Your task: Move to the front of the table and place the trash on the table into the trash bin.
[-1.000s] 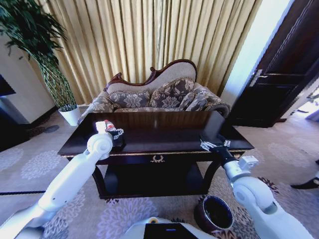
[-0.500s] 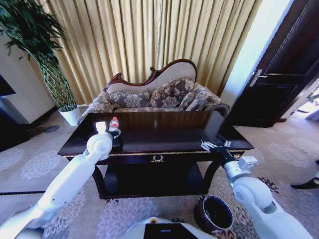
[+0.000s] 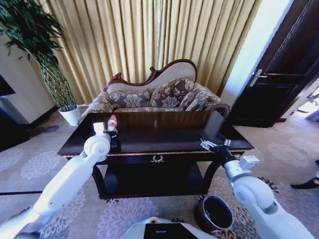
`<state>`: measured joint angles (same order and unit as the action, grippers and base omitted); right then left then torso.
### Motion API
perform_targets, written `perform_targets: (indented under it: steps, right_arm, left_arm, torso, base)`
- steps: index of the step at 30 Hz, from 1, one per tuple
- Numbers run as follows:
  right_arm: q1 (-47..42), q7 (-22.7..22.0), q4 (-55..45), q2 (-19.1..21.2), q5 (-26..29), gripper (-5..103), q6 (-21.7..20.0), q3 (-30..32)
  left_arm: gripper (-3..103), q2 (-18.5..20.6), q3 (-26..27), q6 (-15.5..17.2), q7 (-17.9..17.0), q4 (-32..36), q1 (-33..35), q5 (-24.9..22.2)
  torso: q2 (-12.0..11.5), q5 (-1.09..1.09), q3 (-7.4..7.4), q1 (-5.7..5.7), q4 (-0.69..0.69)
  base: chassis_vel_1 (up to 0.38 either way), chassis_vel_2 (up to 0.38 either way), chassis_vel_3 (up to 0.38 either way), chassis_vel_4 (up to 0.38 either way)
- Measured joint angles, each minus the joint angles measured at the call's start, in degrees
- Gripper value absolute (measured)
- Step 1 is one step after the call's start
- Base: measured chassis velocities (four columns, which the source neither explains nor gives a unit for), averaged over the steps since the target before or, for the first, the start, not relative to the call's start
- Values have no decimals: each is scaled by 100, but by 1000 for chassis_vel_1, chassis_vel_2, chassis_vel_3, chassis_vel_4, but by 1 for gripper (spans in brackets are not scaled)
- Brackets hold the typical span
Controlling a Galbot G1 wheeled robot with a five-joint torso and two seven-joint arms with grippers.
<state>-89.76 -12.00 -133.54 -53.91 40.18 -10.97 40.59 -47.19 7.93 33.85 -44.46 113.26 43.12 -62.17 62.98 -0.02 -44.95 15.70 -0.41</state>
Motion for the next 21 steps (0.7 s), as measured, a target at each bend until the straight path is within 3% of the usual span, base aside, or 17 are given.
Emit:
perform_targets:
  steps: [1, 3, 4, 5, 7, 8, 11, 12, 15, 21]
  right_arm:
    - [0, 0, 0, 0, 0, 100, 0, 0]
    - [-10, -55, -157, 57, 220, 100, -36, -28]
    - [-10, -55, -157, 57, 220, 100, -36, -28]
    - [40, -92, -251, 158, 427, 100, -64, -29]
    - [176, -128, -416, 441, 982, 100, -144, 14]
    - [176, -128, -416, 441, 982, 100, -144, 14]
    - [353, -135, -636, 884, 1659, 100, -197, 37]
    - [353, -135, -636, 884, 1659, 100, -197, 37]
    - [550, -71, -755, 1300, 1953, 100, -187, -72]
    - [868, 182, -824, 1847, 2612, 100, -128, -72]
  left_arm:
    - [37, 0, 0, 0, 0, 0, 0, 0]
    - [37, 110, 105, -333, 626, 34, 142, 694]
    - [37, 110, 105, -333, 626, 34, 142, 694]
    - [37, 198, 152, -677, 1088, 44, 261, 1259]
    - [37, 311, 230, -1237, 1602, 118, 426, 1950]
    - [37, 311, 230, -1237, 1602, 118, 426, 1950]
    - [37, 416, 328, -1820, 2042, 353, 533, 2244]
    - [37, 416, 328, -1820, 2042, 353, 533, 2244]
    - [37, 528, 304, -2311, 2475, 545, 542, 2466]
    - [37, 690, 145, -2773, 2831, 777, 541, 2586]
  torso:
    - [0, 0, 0, 0, 0]
    - [0, 1, 0, 0, -2]
    - [0, 1, 0, 0, -2]
    - [0, 1, 0, 0, -2]
    - [0, 0, 0, 0, 1]
    - [0, 0, 0, 0, 1]
    - [0, 0, 0, 0, -1]
    - [0, 0, 0, 0, -1]
    - [0, 2, 0, 0, -1]
    - [0, 1, 0, 0, -1]
  base:
    - [0, 0, 0, 0]
    - [0, 0, 0, 0]
    - [0, 0, 0, 0]
    - [0, 0, 0, 0]
    - [0, 0, 0, 0]
    - [0, 0, 0, 0]
    - [0, 0, 0, 0]
    - [0, 0, 0, 0]
    - [0, 0, 0, 0]
    - [0, 0, 0, 0]
